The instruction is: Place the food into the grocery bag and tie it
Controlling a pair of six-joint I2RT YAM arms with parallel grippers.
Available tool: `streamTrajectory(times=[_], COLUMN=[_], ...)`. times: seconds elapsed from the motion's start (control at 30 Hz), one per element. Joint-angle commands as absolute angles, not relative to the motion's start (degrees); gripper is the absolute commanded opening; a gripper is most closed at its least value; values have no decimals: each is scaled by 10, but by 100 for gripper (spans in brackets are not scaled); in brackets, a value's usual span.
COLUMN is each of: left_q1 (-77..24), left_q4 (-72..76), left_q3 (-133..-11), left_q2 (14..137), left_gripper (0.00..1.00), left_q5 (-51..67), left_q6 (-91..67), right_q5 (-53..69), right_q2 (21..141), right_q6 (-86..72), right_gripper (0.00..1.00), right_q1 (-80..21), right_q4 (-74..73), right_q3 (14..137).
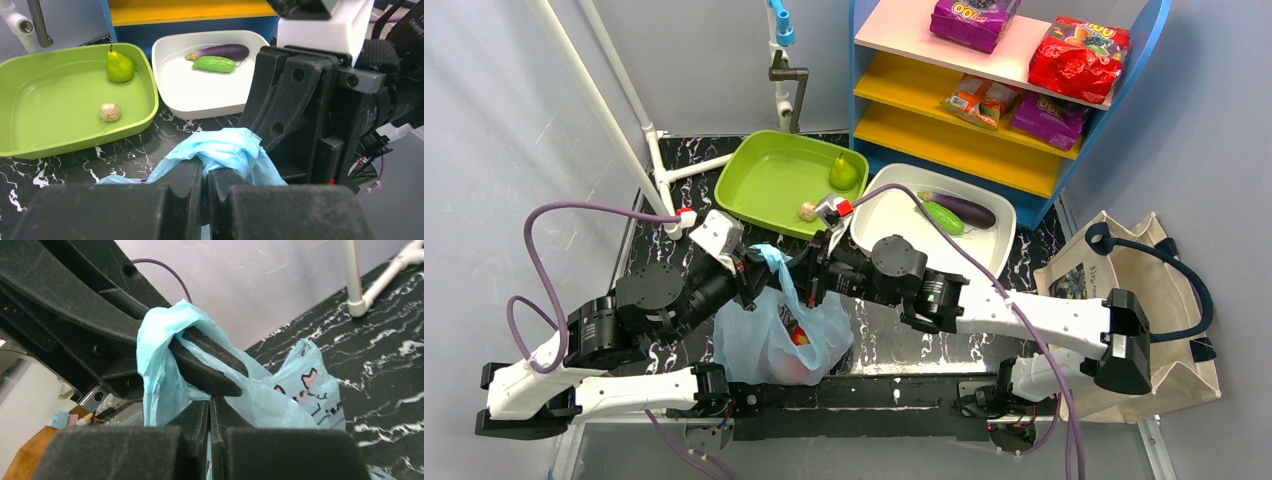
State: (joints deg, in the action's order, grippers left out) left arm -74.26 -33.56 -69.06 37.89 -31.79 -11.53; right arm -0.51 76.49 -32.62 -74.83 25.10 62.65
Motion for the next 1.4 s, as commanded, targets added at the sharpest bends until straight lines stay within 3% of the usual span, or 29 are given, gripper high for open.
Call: streamTrajectory(times=[0.0,0.33,0.7,1.03,1.37], left_q1=[-744,-744,-744,-744,-744], left_q4=[-361,-401,-413,-439,-463], left_q3=[-690,-697,-710,-733,-690], left_q2=[376,371,388,418,401], left_gripper=[0,0,0,0,0], left_q5=[-304,-238,-184,-68,28], left_q6=[-135,-159,-138,-109,-137], right_q5=[-74,-152,-190,-299,-230], right_q2=[728,739,755,784,833], right_q6=[-320,-323,-336,-335,-389], right_gripper=[1,1,1,1,1], right_q1=[-749,-749,-749,-744,-617], right_q4=[144,-65,-153,-200,-216], right_q3=[690,789,856,892,921])
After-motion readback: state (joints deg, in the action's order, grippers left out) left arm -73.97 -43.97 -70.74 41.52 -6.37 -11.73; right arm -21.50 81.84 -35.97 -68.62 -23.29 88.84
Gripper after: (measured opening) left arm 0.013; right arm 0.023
